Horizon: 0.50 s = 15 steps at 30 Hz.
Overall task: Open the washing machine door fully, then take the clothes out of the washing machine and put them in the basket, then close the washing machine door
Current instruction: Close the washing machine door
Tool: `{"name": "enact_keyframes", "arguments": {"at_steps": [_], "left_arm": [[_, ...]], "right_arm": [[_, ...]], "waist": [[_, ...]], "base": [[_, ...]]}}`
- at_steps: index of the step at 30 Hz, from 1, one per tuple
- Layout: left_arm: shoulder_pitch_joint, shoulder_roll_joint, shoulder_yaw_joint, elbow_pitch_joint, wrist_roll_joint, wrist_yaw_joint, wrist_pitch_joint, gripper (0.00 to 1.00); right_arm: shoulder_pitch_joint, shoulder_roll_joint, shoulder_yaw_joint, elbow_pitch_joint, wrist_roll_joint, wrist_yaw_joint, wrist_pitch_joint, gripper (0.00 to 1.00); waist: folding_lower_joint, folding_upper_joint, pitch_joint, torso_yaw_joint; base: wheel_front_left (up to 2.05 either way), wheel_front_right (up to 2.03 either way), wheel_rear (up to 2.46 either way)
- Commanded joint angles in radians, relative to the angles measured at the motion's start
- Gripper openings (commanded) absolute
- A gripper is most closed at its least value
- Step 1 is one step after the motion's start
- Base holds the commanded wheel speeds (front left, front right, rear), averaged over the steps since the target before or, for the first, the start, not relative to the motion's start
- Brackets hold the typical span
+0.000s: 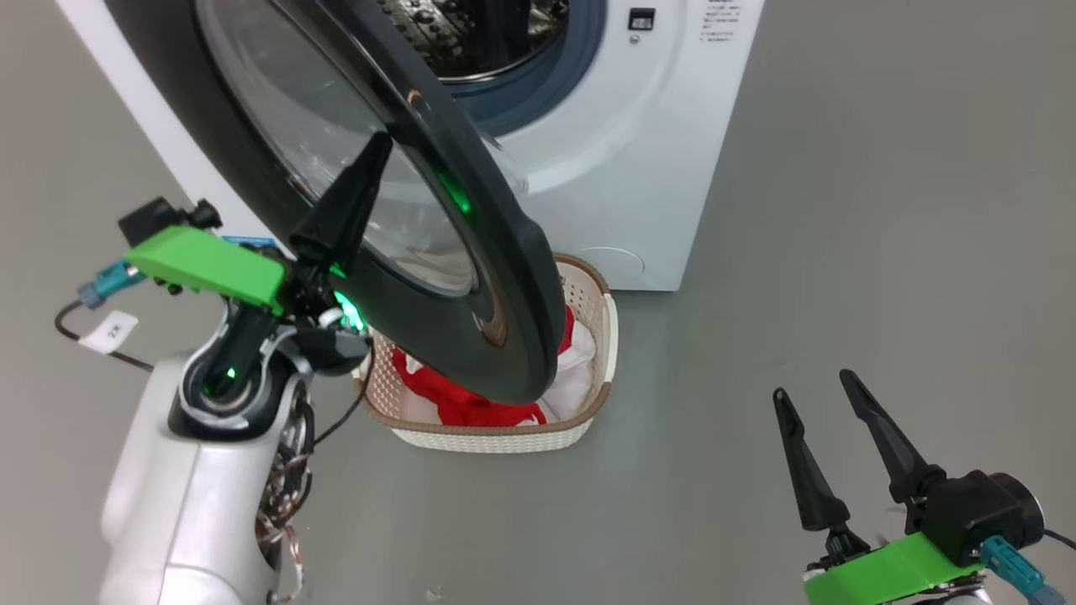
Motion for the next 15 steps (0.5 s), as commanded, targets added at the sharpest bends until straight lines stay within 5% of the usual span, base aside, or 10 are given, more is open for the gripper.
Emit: {"name": "enact_keyframes", "arguments": {"at_steps": [1,15], "left_arm": [[-0.053,0.019,0.017,-0.013,-0.009,-0.013,-0.016,0.00],[-0.206,0.019,-0.045,0.105,0.004,-0.038,-0.139,0.00]], "right_arm": [[-0.042,-0.009,0.024,-0.027,0.009,0.006,-0.012,1.00],[-0.071,-0.009,0.029,-0.033,0.015,0.006,-0.012,1.00]], "waist": [[0.0000,-0.0001,0.017,-0.022],[0.0000,-0.0001,0.082,-0.087]], "base": [[0.00,0.00,0.00],[0.00,0.00,0.00]]}}
